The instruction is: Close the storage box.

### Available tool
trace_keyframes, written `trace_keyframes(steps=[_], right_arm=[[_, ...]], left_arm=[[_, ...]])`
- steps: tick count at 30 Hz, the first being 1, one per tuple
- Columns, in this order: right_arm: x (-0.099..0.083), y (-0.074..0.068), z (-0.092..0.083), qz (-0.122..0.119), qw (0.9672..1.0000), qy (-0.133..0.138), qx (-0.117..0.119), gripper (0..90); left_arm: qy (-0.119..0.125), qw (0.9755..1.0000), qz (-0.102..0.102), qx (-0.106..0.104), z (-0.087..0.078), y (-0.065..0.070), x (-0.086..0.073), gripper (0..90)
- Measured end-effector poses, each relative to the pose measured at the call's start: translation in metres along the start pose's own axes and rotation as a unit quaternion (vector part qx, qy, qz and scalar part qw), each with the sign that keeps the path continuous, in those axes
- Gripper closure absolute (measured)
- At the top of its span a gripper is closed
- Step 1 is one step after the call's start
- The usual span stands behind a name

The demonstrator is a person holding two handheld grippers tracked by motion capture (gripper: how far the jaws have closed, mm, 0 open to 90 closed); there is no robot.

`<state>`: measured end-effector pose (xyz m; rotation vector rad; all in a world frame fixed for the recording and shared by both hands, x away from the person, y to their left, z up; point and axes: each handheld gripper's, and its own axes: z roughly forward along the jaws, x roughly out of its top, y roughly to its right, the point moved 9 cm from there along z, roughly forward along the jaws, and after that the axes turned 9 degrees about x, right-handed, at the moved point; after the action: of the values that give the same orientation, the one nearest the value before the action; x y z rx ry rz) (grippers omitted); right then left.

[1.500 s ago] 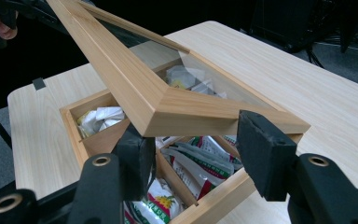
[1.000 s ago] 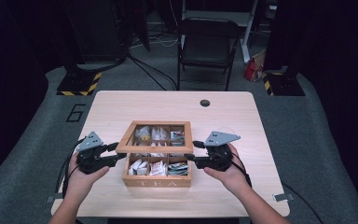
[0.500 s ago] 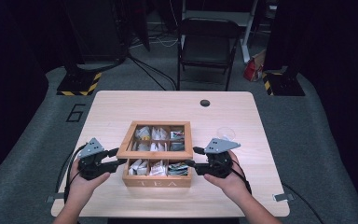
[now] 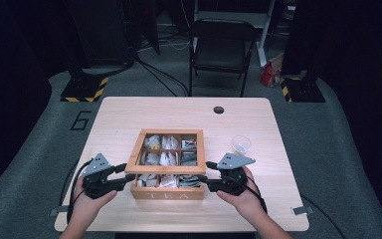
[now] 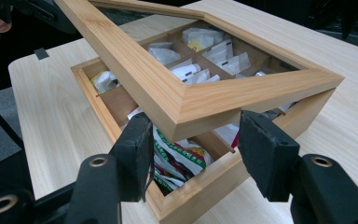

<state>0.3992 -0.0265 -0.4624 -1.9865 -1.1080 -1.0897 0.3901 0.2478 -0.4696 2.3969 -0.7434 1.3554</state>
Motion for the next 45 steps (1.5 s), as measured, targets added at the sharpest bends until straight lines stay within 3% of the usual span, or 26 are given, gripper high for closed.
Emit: trace_keyframes(steps=[9,18,27,32,41,45], right_arm=[[-0.011,-0.002,0.004,0.001,1.0000,-0.006,0.002,45.2],[-0.019,-0.003,0.007,0.002,1.0000,-0.007,0.001,44.8],[-0.034,-0.005,0.015,0.012,0.9996,-0.025,0.006,45.5],[-0.041,-0.007,0.018,0.018,0.9990,-0.040,0.009,45.5],[-0.046,-0.009,0.016,0.025,0.9987,-0.043,0.013,46.4],[-0.045,-0.011,0.012,0.032,0.9988,-0.032,0.016,46.8]], left_arm=[[-0.013,0.9998,0.014,-0.004,0.000,0.004,-0.010,51.4],[-0.009,0.9999,0.002,-0.006,0.003,0.006,-0.018,51.1],[-0.033,0.9992,0.013,-0.018,0.004,0.010,-0.032,51.1],[-0.044,0.9988,0.010,-0.022,0.005,0.013,-0.038,51.1],[-0.047,0.9987,0.013,-0.014,0.007,0.014,-0.041,51.3],[-0.061,0.9978,0.017,-0.018,0.007,0.015,-0.044,51.2]])
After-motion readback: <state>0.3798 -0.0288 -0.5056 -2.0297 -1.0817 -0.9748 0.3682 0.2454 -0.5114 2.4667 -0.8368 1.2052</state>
